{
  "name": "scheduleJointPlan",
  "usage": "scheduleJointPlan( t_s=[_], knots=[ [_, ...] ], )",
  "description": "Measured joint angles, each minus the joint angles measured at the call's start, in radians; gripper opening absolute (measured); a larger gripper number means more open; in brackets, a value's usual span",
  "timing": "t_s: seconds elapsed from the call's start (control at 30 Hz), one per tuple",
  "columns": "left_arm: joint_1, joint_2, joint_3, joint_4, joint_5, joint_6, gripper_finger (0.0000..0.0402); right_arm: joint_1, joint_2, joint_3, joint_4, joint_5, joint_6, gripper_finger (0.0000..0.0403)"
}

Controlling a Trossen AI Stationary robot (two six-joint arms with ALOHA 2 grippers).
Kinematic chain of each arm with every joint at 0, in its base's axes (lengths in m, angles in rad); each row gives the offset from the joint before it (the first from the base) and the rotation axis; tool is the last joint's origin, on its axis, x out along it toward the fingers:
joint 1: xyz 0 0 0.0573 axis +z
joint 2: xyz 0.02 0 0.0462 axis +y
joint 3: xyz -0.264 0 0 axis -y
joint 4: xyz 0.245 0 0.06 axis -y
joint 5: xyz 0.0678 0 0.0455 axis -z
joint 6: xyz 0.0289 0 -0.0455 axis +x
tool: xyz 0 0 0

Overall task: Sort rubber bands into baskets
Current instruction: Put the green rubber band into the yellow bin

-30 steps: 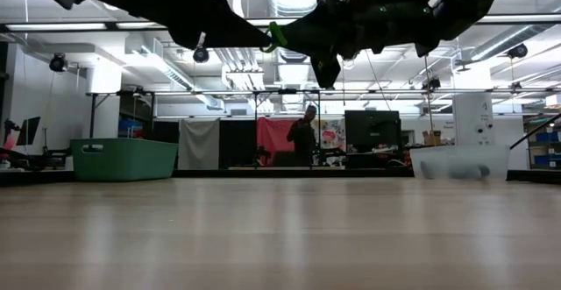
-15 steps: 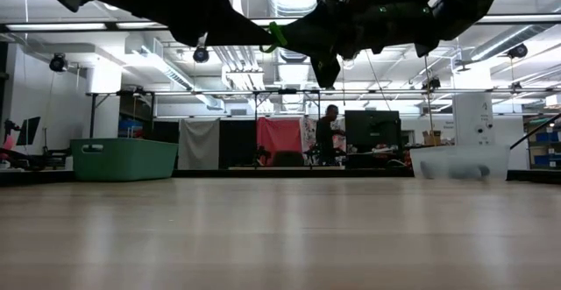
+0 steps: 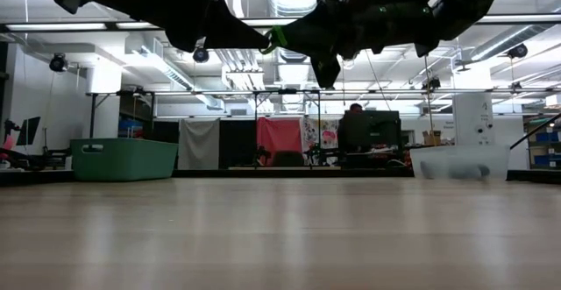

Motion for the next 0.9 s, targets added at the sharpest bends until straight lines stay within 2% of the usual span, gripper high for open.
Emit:
scheduleJointPlan(
  t_s=[0.2, 0.5, 0.67, 0.83, 0.9],
  knots=[
    [0.000, 0.000, 0.000, -0.002, -0.003, 0.000, 0.0000, 0.000, 0.000, 0.000, -0.001, -0.002, 0.071, 0.0023],
    [-0.012, -0.001, 0.001, -0.022, -0.006, -0.002, 0.0000, 0.000, -0.009, 0.001, -0.110, 0.000, 0.082, 0.0122],
    [-0.017, -0.005, 0.002, -0.049, -0.015, -0.012, 0.0000, -0.002, -0.017, 0.001, -0.138, 0.000, 0.078, 0.0162],
    [-0.040, -0.042, 0.002, -0.142, -0.144, -0.039, 0.0000, -0.002, -0.019, 0.001, -0.169, 0.000, 0.076, 0.0186],
    [-0.051, -0.070, 0.002, -0.184, -0.151, -0.055, 0.0000, -0.002, -0.019, 0.001, -0.179, 0.006, 0.074, 0.0192]
  ],
)
